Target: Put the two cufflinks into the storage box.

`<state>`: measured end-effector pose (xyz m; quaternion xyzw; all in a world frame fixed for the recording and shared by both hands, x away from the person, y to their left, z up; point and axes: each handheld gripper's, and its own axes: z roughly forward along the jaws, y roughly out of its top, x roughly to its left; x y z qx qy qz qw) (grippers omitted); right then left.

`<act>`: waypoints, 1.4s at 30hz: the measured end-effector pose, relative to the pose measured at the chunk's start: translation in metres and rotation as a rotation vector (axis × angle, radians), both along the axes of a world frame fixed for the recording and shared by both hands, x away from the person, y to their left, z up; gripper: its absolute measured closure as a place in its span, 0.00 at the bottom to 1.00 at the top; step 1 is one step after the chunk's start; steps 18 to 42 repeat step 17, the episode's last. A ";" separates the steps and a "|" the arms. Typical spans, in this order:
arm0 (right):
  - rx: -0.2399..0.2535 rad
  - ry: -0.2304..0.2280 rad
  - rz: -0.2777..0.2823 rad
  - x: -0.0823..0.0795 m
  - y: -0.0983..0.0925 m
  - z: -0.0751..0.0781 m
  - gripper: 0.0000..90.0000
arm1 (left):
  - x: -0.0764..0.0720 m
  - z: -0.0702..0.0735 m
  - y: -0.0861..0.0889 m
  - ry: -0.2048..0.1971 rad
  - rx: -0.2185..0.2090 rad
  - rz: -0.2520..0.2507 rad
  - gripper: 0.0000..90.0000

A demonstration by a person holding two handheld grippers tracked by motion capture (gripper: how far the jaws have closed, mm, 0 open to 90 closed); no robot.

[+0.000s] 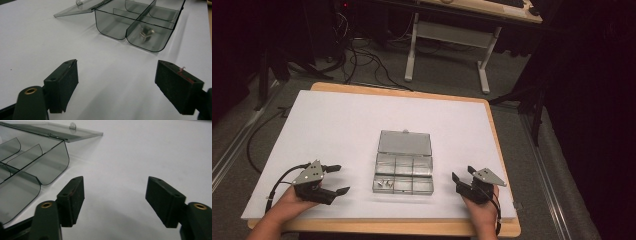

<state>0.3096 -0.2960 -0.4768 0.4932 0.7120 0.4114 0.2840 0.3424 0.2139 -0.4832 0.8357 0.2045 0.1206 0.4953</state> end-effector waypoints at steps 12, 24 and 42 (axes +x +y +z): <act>-0.051 0.006 0.020 0.001 0.005 -0.001 0.31 | 0.000 0.000 -0.001 0.000 0.009 0.003 0.21; -0.063 0.018 0.013 0.001 0.007 -0.001 0.31 | 0.000 0.000 -0.001 -0.002 0.009 -0.004 0.22; -0.063 0.018 0.013 0.001 0.007 -0.001 0.31 | 0.000 0.000 -0.001 -0.002 0.009 -0.004 0.22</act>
